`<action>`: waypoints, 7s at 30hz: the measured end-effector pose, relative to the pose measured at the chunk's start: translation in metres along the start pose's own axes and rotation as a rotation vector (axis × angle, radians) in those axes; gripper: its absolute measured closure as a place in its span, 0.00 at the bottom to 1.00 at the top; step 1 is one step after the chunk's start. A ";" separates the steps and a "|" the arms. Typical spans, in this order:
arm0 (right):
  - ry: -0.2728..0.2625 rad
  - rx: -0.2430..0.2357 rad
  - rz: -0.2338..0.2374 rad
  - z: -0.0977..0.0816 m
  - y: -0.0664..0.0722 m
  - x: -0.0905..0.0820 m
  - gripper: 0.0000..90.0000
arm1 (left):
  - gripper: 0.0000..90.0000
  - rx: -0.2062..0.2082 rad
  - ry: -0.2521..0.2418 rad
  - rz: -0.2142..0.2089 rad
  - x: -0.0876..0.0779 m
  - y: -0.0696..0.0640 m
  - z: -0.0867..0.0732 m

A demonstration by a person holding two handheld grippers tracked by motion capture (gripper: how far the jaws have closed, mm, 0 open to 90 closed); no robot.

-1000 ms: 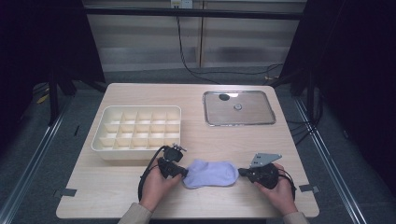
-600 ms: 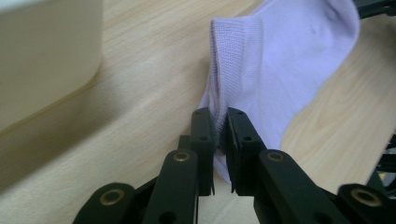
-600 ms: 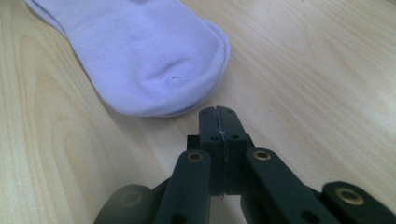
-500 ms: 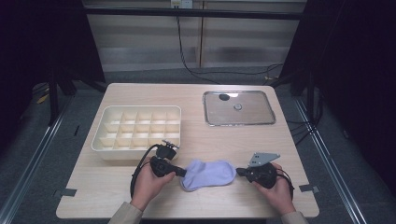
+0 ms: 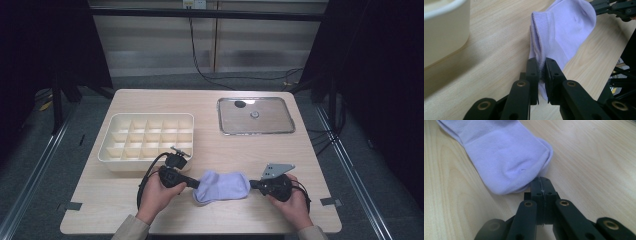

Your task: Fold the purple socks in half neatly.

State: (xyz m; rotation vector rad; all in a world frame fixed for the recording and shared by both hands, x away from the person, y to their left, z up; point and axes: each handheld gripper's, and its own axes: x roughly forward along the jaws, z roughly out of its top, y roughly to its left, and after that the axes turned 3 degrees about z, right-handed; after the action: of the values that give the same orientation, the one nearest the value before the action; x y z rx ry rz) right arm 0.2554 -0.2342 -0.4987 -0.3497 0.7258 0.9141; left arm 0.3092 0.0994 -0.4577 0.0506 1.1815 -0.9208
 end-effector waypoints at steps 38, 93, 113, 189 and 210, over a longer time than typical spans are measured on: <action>0.022 0.002 -0.007 0.010 0.002 0.012 1.00 | 0.91 -0.039 0.009 -0.063 -0.018 0.005 -0.001; 0.017 -0.086 0.138 0.038 0.022 0.042 1.00 | 0.91 -0.110 -0.025 -0.046 -0.041 0.008 -0.002; 0.014 -0.094 0.150 0.040 0.023 0.044 1.00 | 0.92 -0.102 -0.013 -0.044 -0.038 -0.002 0.007; 0.012 -0.096 0.163 0.046 0.024 0.051 1.00 | 0.93 -0.016 0.043 -0.007 -0.010 -0.026 0.029; 0.008 -0.109 0.172 0.049 0.027 0.055 1.00 | 0.93 0.004 0.051 0.018 -0.002 -0.029 0.032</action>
State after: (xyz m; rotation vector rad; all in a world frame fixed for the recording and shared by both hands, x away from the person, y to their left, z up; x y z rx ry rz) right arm 0.2754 -0.1583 -0.5017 -0.3915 0.7228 1.1183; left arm 0.3150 0.0664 -0.4303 0.0887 1.2244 -0.9108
